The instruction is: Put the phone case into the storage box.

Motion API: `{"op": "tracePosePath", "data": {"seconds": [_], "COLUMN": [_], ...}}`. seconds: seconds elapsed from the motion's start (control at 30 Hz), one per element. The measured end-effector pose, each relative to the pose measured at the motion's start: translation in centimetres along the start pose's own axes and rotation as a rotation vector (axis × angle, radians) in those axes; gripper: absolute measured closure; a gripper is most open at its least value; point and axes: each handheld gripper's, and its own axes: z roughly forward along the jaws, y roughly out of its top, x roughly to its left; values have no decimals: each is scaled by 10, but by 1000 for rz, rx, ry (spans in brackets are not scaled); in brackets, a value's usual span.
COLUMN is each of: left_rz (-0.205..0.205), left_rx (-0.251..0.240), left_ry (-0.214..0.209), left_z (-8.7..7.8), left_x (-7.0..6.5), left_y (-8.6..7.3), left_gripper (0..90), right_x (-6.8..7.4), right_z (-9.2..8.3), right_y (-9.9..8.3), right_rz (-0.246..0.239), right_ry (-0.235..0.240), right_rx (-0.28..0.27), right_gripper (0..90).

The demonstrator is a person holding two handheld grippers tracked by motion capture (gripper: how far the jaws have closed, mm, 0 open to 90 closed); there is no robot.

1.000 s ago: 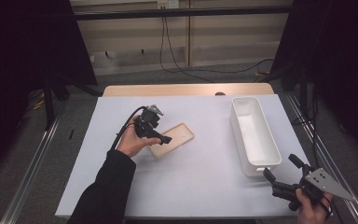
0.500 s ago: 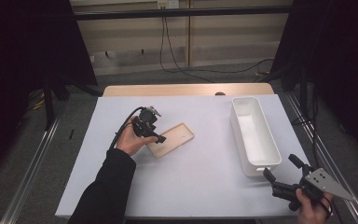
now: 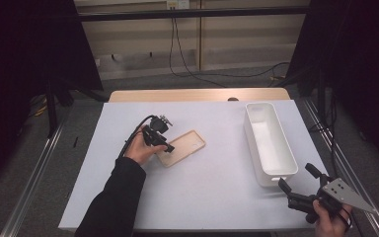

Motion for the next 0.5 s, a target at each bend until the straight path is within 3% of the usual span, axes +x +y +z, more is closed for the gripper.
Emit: {"op": "tracePosePath", "data": {"seconds": [0.17, 0.33, 0.5], "left_rz": [-3, -17, -42], "left_rx": [11, 10, 21], "left_ry": [-33, -33, -32], "left_z": [2, 2, 2], "left_x": [1, 2, 7], "left_y": [-1, -1, 1], "left_gripper": [537, 553, 644], "right_x": [0, 0, 1], "right_z": [0, 0, 0], "right_y": [0, 0, 0], "right_rz": [-1, 0, -2], "right_ry": [1, 1, 1], "right_rx": [0, 0, 3], "right_gripper": [0, 0, 0]}}
